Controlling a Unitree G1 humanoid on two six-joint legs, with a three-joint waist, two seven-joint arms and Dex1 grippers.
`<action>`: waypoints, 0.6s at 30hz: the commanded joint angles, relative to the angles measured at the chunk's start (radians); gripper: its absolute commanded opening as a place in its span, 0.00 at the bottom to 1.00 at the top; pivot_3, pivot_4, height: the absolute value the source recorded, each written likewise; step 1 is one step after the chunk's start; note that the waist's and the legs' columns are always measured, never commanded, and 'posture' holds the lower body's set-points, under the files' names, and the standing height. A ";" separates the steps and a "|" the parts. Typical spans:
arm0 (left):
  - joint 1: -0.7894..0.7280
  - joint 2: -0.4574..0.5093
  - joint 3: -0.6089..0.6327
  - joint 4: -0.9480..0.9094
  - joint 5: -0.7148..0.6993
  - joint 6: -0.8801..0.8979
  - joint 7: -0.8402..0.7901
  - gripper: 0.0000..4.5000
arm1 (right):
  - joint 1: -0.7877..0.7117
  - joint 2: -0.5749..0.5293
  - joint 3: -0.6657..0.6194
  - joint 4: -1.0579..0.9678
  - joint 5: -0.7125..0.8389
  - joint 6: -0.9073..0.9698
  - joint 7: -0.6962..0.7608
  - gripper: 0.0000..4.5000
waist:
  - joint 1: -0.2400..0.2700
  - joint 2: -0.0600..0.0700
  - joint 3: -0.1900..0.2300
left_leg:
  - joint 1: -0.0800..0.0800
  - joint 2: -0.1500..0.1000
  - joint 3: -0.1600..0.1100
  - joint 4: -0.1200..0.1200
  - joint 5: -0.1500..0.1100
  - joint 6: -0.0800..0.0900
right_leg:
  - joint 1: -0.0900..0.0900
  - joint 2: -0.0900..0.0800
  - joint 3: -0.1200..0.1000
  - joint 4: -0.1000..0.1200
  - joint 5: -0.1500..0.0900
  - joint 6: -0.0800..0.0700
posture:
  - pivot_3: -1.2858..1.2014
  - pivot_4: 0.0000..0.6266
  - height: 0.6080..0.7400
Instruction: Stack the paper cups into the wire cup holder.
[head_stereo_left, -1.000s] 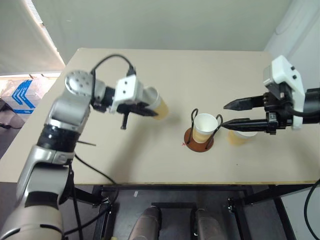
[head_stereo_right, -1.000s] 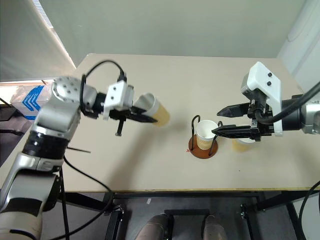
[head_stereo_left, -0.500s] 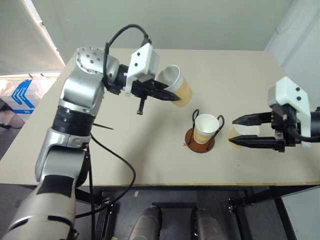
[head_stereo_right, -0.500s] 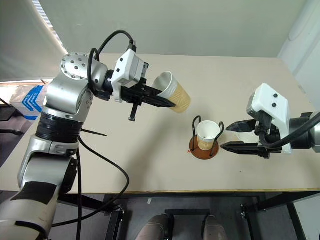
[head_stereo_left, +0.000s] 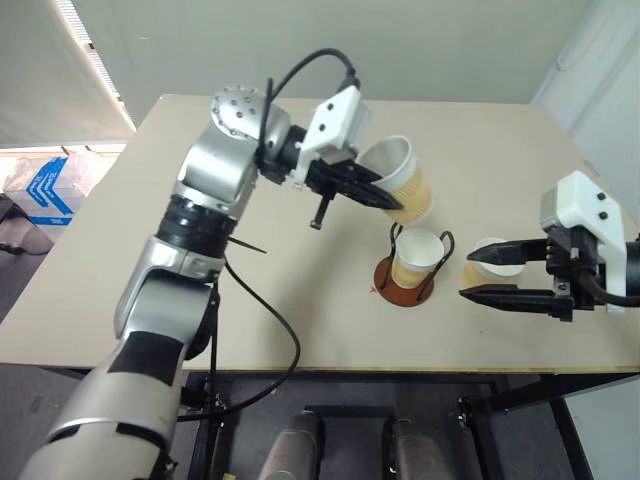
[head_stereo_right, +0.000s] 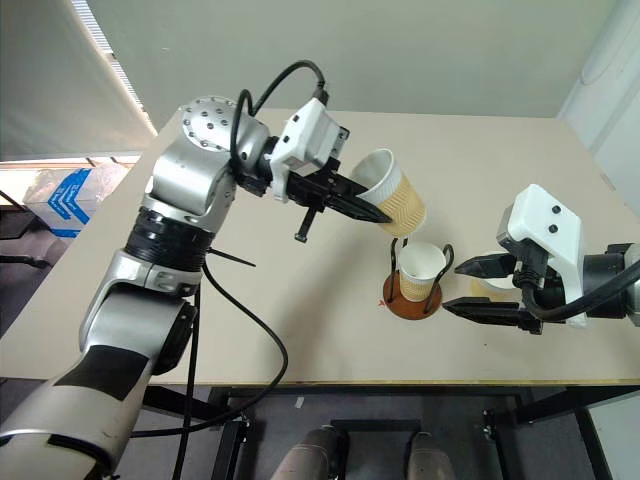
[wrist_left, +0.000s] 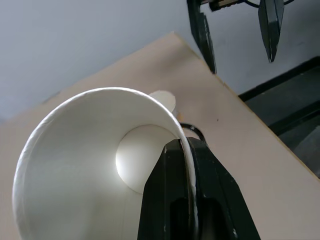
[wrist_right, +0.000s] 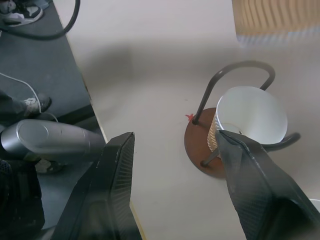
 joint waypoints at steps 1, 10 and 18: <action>-0.039 -0.021 0.000 0.031 0.018 -0.064 -0.025 0.02 | 0.005 -0.020 -0.055 -0.016 0.036 -0.009 -0.028 0.61 | 0.000 0.000 0.000 | 0.000 0.000 0.000 0.000 0.000 0.001 | 0.000 0.000 0.000 0.000 0.000 0.000 | 0.52 0.24 1.00; -0.043 -0.060 -0.057 0.092 0.083 -0.200 -0.052 0.02 | 0.035 -0.042 -0.088 -0.021 0.087 -0.016 -0.072 0.61 | 0.002 0.000 0.000 | -0.001 0.000 0.000 0.000 -0.001 0.001 | 0.000 0.000 0.000 0.000 0.001 0.006 | 0.52 0.24 1.00; -0.044 -0.105 -0.122 0.147 0.163 -0.335 -0.045 0.02 | 0.039 -0.057 -0.070 -0.007 0.102 -0.045 -0.084 0.61 | 0.006 0.000 0.000 | -0.003 0.000 0.000 0.001 -0.001 -0.002 | 0.000 0.000 0.000 0.000 -0.001 0.009 | 0.52 0.24 1.00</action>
